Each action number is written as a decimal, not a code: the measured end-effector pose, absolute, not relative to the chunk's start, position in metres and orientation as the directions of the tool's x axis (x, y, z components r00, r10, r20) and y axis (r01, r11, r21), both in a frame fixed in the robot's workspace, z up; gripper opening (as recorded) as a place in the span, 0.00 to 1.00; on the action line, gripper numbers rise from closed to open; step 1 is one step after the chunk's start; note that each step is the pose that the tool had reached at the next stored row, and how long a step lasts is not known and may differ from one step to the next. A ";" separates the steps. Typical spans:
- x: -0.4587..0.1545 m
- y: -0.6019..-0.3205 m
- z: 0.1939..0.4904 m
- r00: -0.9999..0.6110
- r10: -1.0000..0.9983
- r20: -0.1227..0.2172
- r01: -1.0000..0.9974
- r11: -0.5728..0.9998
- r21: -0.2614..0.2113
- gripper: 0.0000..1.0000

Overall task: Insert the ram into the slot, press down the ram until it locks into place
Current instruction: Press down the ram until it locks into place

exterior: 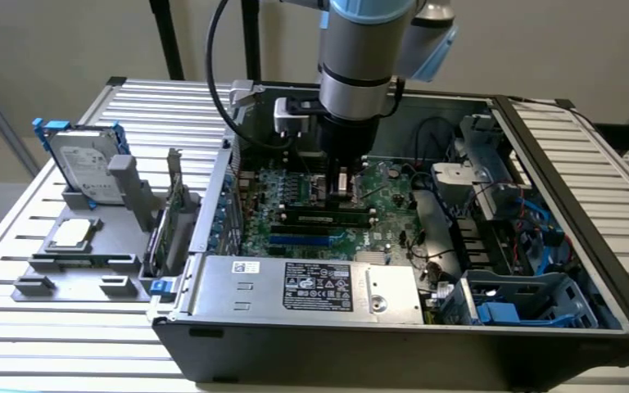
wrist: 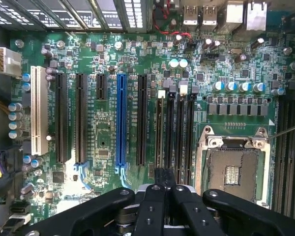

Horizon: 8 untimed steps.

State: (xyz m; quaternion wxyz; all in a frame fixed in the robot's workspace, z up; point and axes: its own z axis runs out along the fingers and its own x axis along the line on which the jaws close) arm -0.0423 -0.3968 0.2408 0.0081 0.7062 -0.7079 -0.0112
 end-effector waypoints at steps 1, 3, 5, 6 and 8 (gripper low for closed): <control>-0.042 -0.397 0.243 -0.002 -1.000 -0.004 -1.000 0.002 0.028 0.11; -0.042 -0.397 0.250 -0.002 -1.000 -0.004 -1.000 0.002 0.029 0.11; -0.042 -0.397 0.256 -0.002 -1.000 -0.004 -1.000 0.002 0.030 0.11; -0.042 -0.397 0.260 -0.003 -1.000 -0.004 -1.000 0.002 0.030 0.11; -0.042 -0.397 0.264 -0.002 -1.000 -0.004 -1.000 0.002 0.030 0.11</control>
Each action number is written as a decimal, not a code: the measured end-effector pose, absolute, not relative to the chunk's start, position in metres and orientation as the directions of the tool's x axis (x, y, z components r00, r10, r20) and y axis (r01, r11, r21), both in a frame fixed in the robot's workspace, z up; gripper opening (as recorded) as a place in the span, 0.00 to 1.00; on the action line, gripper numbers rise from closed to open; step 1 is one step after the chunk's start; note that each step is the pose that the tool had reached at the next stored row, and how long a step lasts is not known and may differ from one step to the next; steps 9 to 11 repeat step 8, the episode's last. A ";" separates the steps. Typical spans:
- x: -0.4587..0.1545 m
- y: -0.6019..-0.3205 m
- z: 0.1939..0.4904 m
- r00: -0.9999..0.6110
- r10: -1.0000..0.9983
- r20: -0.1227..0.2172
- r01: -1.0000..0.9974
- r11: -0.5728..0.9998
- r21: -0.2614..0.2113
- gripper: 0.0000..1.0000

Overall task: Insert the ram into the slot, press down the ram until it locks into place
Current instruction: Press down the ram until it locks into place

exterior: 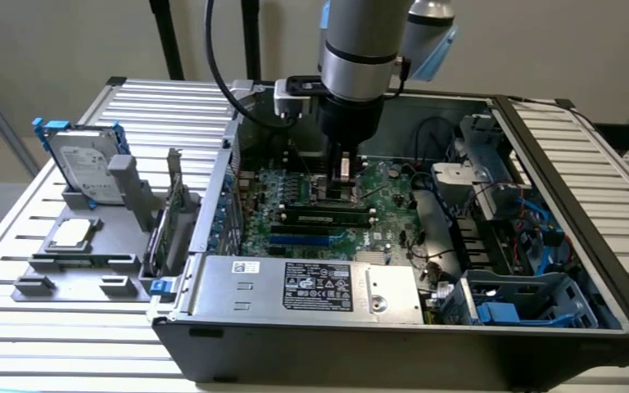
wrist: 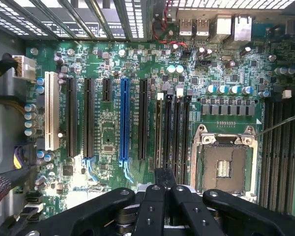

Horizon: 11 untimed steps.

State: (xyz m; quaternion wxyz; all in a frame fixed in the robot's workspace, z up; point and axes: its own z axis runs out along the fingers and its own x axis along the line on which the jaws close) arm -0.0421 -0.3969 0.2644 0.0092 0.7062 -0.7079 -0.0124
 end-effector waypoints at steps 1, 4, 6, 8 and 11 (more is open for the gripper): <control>-0.042 -0.397 0.265 -0.002 -1.000 -0.006 -1.000 0.002 0.031 0.11; -0.042 -0.397 0.265 -0.002 -1.000 -0.007 -1.000 0.002 0.030 0.11; -0.042 -0.397 0.265 -0.002 -1.000 -0.007 -1.000 0.002 0.030 0.11; -0.042 -0.397 0.265 -0.002 -1.000 -0.007 -1.000 0.002 0.030 0.11; -0.042 -0.397 0.265 -0.002 -1.000 -0.007 -1.000 0.002 0.030 0.11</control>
